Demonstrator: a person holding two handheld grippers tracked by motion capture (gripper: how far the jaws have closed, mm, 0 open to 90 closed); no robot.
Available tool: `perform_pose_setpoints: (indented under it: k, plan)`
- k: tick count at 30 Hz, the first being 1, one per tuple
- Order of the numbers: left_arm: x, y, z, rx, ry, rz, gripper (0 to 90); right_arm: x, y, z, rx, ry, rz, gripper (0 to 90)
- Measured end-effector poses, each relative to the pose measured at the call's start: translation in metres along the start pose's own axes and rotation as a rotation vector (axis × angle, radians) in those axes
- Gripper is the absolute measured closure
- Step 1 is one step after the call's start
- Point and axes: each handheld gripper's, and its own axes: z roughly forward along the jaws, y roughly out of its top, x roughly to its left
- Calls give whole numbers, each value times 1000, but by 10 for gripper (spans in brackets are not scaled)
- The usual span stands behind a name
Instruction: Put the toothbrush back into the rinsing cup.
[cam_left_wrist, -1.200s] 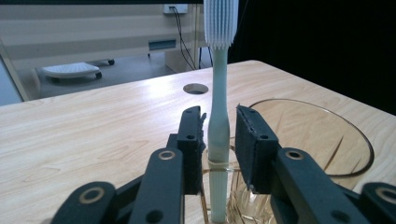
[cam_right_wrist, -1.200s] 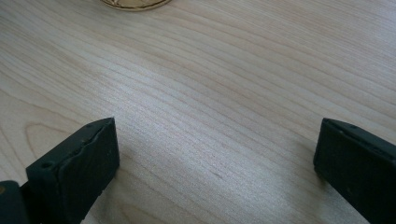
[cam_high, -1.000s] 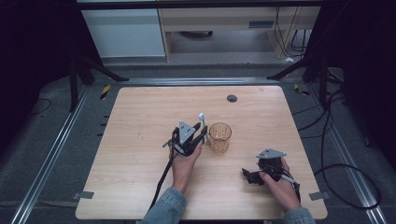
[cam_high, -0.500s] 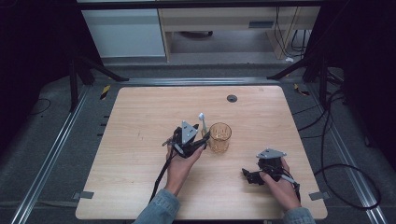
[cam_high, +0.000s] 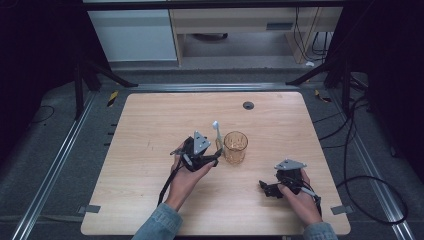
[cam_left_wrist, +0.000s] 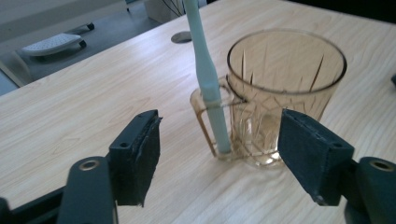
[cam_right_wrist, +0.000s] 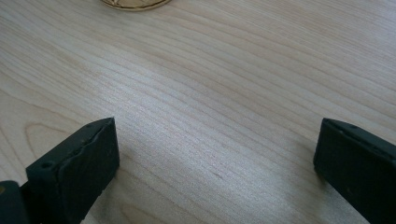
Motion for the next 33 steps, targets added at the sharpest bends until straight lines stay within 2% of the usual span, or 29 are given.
perform_pose_setpoints:
  k: [3, 7, 11, 15, 25, 33]
  plan:
    - [4, -5, -3, 27, -2, 8, 265, 0, 0, 0, 0, 2, 1, 6]
    - [11, -9, -7, 53, -6, -19, 201, 0, 0, 0, 0, 1, 1, 6]
    - [17, -12, -11, 88, -21, -15, 151, 0, 0, 0, 1, 1, 1, 5]
    - [24, -16, -15, 109, -30, -36, 132, 0, 0, 0, 0, 1, 1, 5]
    - [42, -16, -26, 198, -20, -43, 111, 0, 0, 0, 0, -1, -3, 5]
    - [63, -29, -27, 296, 15, -66, 107, 0, 0, 0, -1, 0, -2, 5]
